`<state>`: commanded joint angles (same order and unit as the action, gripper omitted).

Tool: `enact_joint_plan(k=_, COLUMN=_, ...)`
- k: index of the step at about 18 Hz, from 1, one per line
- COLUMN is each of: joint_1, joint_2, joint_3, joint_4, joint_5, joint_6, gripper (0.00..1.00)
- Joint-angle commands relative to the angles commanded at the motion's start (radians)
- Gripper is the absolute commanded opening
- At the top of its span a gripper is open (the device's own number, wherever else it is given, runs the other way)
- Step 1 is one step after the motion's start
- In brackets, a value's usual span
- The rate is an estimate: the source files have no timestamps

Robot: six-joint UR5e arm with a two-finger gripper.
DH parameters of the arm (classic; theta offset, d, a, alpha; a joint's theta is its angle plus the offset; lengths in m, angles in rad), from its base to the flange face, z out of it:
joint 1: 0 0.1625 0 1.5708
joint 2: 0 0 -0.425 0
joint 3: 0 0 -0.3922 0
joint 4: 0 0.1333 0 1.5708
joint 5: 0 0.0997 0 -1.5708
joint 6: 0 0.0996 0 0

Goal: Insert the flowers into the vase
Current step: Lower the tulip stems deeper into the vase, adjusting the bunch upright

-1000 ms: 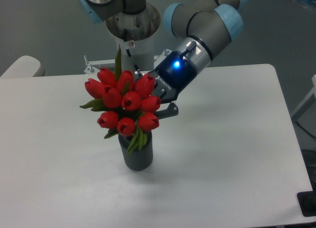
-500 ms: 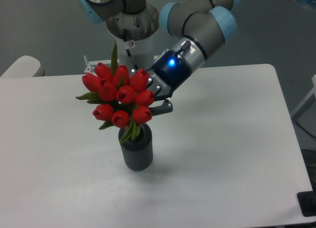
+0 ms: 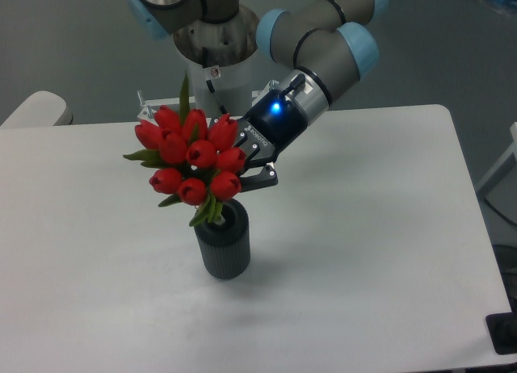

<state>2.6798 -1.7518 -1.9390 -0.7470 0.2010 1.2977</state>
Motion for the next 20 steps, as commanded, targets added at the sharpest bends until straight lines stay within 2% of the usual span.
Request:
enact_joint_plan(k=8, joint_1=-0.002, joint_2=-0.044, joint_3=-0.025, joint_4=0.000, joint_5=0.002, joint_6=0.049, gripper=0.25)
enact_joint_plan(k=20, joint_1=0.015, joint_2=-0.068, joint_3=-0.043, joint_4=0.000, joint_5=0.002, joint_6=0.057, gripper=0.27)
